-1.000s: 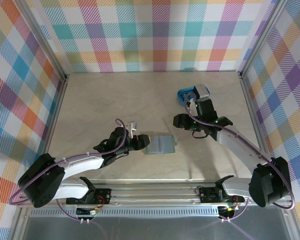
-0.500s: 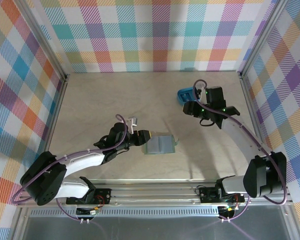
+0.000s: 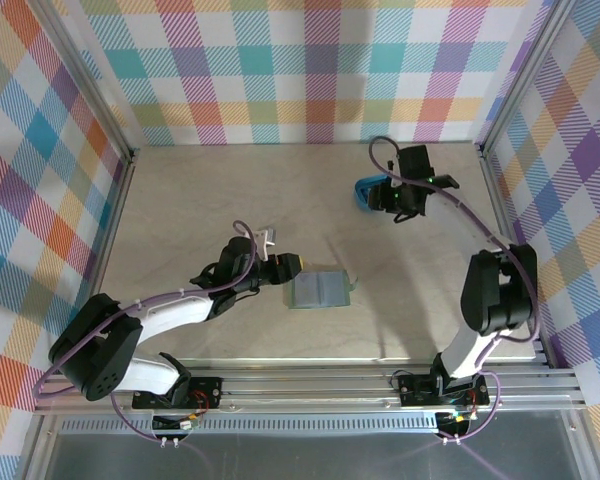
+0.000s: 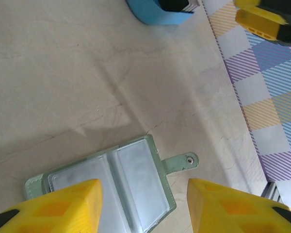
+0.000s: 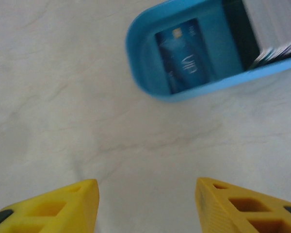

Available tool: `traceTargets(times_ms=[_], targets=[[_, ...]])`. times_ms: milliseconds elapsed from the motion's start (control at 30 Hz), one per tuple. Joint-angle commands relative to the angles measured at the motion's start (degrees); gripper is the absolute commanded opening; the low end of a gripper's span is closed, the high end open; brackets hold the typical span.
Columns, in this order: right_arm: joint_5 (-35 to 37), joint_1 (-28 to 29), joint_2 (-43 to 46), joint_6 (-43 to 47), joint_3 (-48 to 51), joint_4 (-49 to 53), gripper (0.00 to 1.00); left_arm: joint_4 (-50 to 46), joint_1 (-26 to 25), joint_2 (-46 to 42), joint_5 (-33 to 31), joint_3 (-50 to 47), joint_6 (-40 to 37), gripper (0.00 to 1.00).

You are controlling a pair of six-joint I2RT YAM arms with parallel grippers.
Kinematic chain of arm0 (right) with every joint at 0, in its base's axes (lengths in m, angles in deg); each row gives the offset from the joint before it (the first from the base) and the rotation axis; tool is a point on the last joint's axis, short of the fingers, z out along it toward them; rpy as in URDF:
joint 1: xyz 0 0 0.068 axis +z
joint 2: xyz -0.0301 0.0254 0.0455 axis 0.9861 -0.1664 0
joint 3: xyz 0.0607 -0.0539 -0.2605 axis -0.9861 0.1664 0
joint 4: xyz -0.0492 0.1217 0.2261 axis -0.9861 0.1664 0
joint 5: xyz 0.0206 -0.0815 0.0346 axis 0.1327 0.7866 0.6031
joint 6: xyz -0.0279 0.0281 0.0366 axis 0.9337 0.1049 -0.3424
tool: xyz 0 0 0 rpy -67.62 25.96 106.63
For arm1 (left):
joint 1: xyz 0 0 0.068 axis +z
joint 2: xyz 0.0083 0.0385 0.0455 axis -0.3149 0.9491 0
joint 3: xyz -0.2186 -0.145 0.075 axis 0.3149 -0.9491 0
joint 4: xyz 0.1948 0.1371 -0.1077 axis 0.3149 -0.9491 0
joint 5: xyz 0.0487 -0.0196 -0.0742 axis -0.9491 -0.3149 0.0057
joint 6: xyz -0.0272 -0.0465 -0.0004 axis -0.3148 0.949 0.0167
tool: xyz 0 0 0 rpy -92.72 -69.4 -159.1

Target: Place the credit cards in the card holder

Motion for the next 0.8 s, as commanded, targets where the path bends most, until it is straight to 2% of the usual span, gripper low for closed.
traceTargets(times_ms=[0, 133, 333, 500, 767], targets=[[11.56, -0.27, -3.74, 6.18, -4.74, 3.17, 0.55, 0.15, 0.56, 1.42, 1.38, 1.71, -1.58, 0.49], [17.89, -0.27, -10.43, 13.13, -11.12, 2.51, 0.57, 1.04, 0.57, 3.48, 2.29, 2.45, -2.00, 0.49], [23.55, -0.32, -21.46, 23.77, -23.39, 2.70, 0.59, -0.48, 0.81, 5.15, 4.03, 4.87, -4.23, 0.49], [27.12, -0.27, -30.72, 28.95, -34.48, 6.23, 0.63, 0.36, 1.96, 5.73, 6.53, 5.08, -4.50, 0.49], [33.56, -0.36, -36.68, 35.75, -38.86, 4.40, 0.78, 3.12, 3.96, 8.31, 10.72, 4.98, -3.16, 0.49]])
